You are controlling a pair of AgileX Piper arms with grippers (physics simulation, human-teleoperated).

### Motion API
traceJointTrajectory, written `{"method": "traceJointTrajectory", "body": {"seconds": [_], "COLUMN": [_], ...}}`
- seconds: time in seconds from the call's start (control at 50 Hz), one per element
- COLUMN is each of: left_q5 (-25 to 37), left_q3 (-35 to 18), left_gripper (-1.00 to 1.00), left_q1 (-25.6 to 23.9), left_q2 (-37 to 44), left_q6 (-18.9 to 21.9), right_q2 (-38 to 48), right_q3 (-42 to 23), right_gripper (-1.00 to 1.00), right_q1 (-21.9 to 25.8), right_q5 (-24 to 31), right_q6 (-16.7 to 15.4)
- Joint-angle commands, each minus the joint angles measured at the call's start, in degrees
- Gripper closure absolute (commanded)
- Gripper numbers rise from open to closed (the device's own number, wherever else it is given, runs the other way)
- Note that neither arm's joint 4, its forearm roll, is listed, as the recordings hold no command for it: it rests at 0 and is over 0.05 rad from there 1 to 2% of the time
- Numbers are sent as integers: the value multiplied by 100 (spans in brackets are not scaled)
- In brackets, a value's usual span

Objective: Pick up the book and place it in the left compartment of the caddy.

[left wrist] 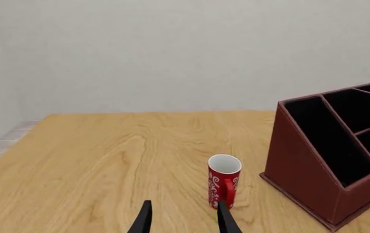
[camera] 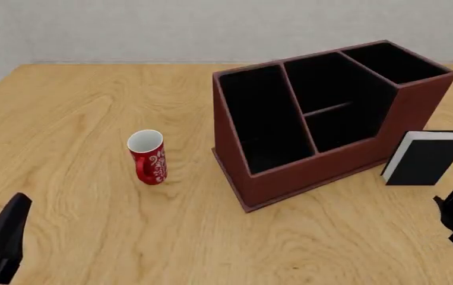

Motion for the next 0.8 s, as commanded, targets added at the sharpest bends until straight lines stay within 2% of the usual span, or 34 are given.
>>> {"method": "traceJointTrajectory", "body": {"seconds": [0.02,0.04,0.1,0.18,0.2,0.34,0.36,0.42,0.5,0.52,0.64,0.8], "left_q5": [72,113,155,166,179,220,277,319,359,393,384,388], "left_q3": [-97,-147,-196,-211,-230,-274,-356,-421,-479,-495,-490,-477], "left_gripper": [-100,-100,-100,-100,-100,-100,-100,-100,-100,-100,-100,-100], "left_q1": [4,7,-3,12,15,-15,-30,-16,-7,-43,-28,27], "left_q2": [-8,-7,-8,-7,-7,-5,-2,4,6,3,4,-11], "left_q6": [31,30,32,32,38,76,105,120,127,147,134,118], "right_q2": [542,677,833,994,1090,1455,1697,1734,1777,1861,2015,2788], "right_q3": [-560,-639,-701,-884,-881,-1061,-1236,-1251,-1395,-1517,-1579,-1738], "right_gripper": [-100,-100,-100,-100,-100,-100,-100,-100,-100,-100,-100,-100], "right_q1": [-528,-628,-745,-771,-853,-993,-962,-984,-978,-1043,-1072,-1127], "right_q5": [203,154,45,48,-25,-275,-365,-391,-268,-193,-211,-725], "right_q6": [-1497,-1668,-1879,-1872,-2059,-2248,-2380,-2530,-2532,-2732,-2965,-3148]}}
